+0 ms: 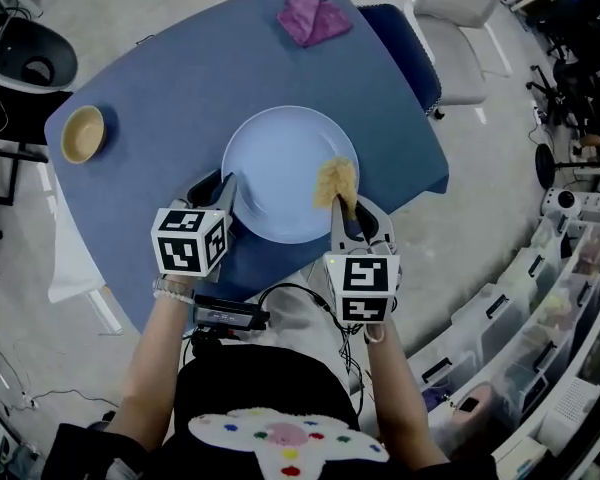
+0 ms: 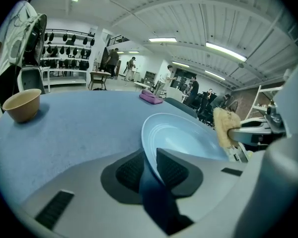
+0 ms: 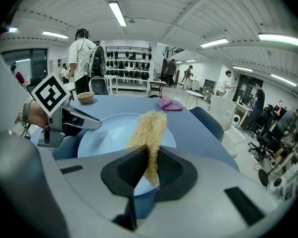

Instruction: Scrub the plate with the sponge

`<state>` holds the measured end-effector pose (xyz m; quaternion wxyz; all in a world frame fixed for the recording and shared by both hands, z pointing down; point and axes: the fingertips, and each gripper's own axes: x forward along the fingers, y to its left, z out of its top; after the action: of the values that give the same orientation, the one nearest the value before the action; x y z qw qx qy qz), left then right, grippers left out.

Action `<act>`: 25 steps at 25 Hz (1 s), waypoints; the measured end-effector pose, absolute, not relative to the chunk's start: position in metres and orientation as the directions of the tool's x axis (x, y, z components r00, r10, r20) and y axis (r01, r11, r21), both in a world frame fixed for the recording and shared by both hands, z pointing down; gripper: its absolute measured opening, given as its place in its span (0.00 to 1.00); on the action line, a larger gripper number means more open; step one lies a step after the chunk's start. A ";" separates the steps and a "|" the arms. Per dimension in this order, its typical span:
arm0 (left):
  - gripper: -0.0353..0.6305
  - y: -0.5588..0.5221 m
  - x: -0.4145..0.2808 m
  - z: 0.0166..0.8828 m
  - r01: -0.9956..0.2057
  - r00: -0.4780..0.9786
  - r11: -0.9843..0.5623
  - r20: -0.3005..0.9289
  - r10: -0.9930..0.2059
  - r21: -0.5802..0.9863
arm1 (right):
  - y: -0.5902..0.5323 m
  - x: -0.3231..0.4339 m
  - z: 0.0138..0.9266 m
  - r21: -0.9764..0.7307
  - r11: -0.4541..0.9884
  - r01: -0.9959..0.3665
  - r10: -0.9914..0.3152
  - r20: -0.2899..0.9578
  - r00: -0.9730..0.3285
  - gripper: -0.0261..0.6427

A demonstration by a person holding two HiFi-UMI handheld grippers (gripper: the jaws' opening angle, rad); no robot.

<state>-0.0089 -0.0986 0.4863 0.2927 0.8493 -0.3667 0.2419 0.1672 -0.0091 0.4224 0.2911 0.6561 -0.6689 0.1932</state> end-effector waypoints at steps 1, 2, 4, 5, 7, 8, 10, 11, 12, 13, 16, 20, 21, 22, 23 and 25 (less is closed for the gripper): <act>0.18 -0.098 -0.009 0.486 -0.769 0.610 -0.554 0.626 -0.486 0.319 | -0.013 0.169 0.426 0.127 0.074 -0.989 -0.758 0.652 0.028 0.10; 0.18 -0.098 -0.009 0.486 -0.773 0.606 -0.548 0.627 -0.490 0.319 | -0.016 0.171 0.430 0.133 0.083 -0.988 -0.748 0.663 0.026 0.10; 0.18 -0.099 -0.009 0.487 -0.781 0.599 -0.538 0.628 -0.497 0.319 | -0.023 0.175 0.437 0.149 0.101 -0.984 -0.728 0.685 0.029 0.10; 0.17 -0.099 -0.010 0.487 -0.783 0.596 -0.534 0.629 -0.500 0.318 | -0.026 0.176 0.441 0.160 0.110 -0.981 -0.716 0.698 0.034 0.10; 0.17 -0.099 -0.011 0.486 -0.789 0.590 -0.527 0.629 -0.505 0.317 | -0.031 0.179 0.448 0.178 0.128 -0.976 -0.689 0.724 0.042 0.10; 0.17 -0.099 -0.012 0.486 -0.791 0.588 -0.522 0.629 -0.508 0.318 | -0.034 0.182 0.452 0.186 0.137 -0.973 -0.676 0.735 0.045 0.10; 0.16 -0.100 -0.011 0.485 -0.796 0.584 -0.513 0.628 -0.514 0.321 | -0.040 0.186 0.459 0.199 0.158 -0.967 -0.654 0.755 0.049 0.10; 0.16 -0.101 -0.011 0.485 -0.798 0.583 -0.508 0.627 -0.517 0.323 | -0.044 0.188 0.462 0.205 0.167 -0.964 -0.642 0.765 0.051 0.10; 0.16 -0.102 -0.011 0.485 -0.800 0.581 -0.504 0.626 -0.520 0.324 | -0.047 0.190 0.465 0.211 0.176 -0.961 -0.630 0.775 0.055 0.10; 0.16 -0.103 -0.011 0.486 -0.802 0.580 -0.500 0.625 -0.523 0.326 | -0.050 0.191 0.469 0.217 0.184 -0.959 -0.618 0.784 0.058 0.10; 0.15 -0.104 -0.011 0.486 -0.807 0.578 -0.487 0.620 -0.530 0.335 | -0.056 0.194 0.477 0.228 0.207 -0.951 -0.581 0.811 0.068 0.10; 0.15 -0.105 -0.012 0.485 -0.814 0.573 -0.463 0.617 -0.539 0.351 | -0.062 0.196 0.486 0.231 0.225 -0.946 -0.537 0.840 0.077 0.10; 0.14 -0.105 -0.012 0.486 -0.815 0.572 -0.461 0.617 -0.541 0.351 | -0.064 0.197 0.488 0.230 0.228 -0.946 -0.528 0.846 0.078 0.10; 0.14 -0.105 -0.013 0.486 -0.816 0.571 -0.459 0.616 -0.542 0.352 | -0.066 0.197 0.490 0.228 0.230 -0.946 -0.520 0.851 0.079 0.10; 0.14 -0.106 -0.013 0.486 -0.816 0.572 -0.458 0.615 -0.543 0.353 | -0.068 0.198 0.492 0.227 0.233 -0.946 -0.513 0.855 0.078 0.10; 0.14 -0.105 -0.013 0.486 -0.815 0.573 -0.460 0.615 -0.543 0.353 | -0.072 0.199 0.495 0.225 0.239 -0.945 -0.504 0.860 0.077 0.10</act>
<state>-0.0129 -0.1052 0.4861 0.3192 0.8273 -0.4102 0.2132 0.1985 -0.0717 0.4951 0.4632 0.5692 -0.6364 0.2376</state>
